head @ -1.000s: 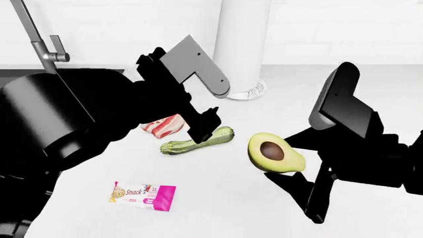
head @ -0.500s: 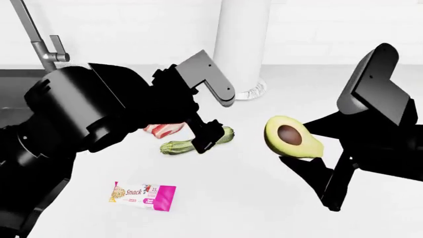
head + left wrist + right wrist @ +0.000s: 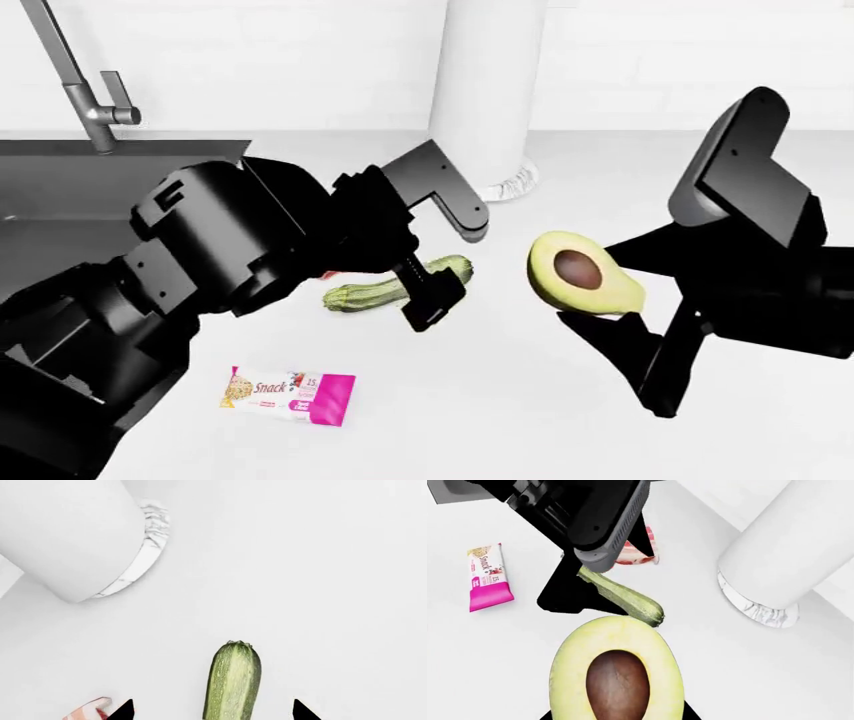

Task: Pick up the fruits and vegetables and place them in the sink. Turn on the sink faucet to wash them. Then turn the sink off and put them in the tray.

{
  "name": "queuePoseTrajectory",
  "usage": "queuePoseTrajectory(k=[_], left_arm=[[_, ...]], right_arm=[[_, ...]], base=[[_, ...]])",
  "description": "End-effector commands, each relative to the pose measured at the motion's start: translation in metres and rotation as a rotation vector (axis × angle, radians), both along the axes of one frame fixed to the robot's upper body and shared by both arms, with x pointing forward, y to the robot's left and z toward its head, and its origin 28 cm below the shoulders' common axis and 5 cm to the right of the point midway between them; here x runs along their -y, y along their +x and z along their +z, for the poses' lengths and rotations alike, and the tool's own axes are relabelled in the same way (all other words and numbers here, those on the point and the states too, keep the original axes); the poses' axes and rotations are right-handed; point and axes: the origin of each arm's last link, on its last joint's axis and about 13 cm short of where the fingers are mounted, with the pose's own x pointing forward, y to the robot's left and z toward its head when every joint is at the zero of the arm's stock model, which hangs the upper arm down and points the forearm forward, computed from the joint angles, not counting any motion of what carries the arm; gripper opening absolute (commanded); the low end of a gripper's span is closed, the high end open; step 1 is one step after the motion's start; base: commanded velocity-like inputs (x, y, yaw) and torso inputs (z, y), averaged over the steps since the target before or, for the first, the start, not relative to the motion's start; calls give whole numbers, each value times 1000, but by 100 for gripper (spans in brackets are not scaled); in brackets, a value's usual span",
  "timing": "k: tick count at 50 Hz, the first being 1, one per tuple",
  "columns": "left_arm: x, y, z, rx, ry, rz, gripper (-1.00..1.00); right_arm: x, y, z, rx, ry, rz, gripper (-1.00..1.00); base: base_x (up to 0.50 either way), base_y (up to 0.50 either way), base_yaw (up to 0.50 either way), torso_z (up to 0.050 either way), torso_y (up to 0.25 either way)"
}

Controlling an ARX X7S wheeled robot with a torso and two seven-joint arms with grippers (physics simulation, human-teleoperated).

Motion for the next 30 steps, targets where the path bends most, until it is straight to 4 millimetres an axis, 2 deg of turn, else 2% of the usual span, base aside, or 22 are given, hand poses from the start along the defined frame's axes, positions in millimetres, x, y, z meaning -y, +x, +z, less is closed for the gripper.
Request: queuePoseTrajectory(k=[1, 19, 30], left_arm=[[6, 5, -12, -33, 11, -1, 100], [3, 13, -27, -77, -2, 29, 100], [2, 14, -30, -92, -27, 49, 100]], right_arm=[[0, 1, 0, 7, 1, -2, -100], [-1, 4, -1, -2, -4, -1, -100], [-2, 5, -1, -5, -7, 0, -100]], base=[[0, 0, 0, 0, 0], [0, 0, 0, 0, 0], [0, 0, 0, 0, 0]])
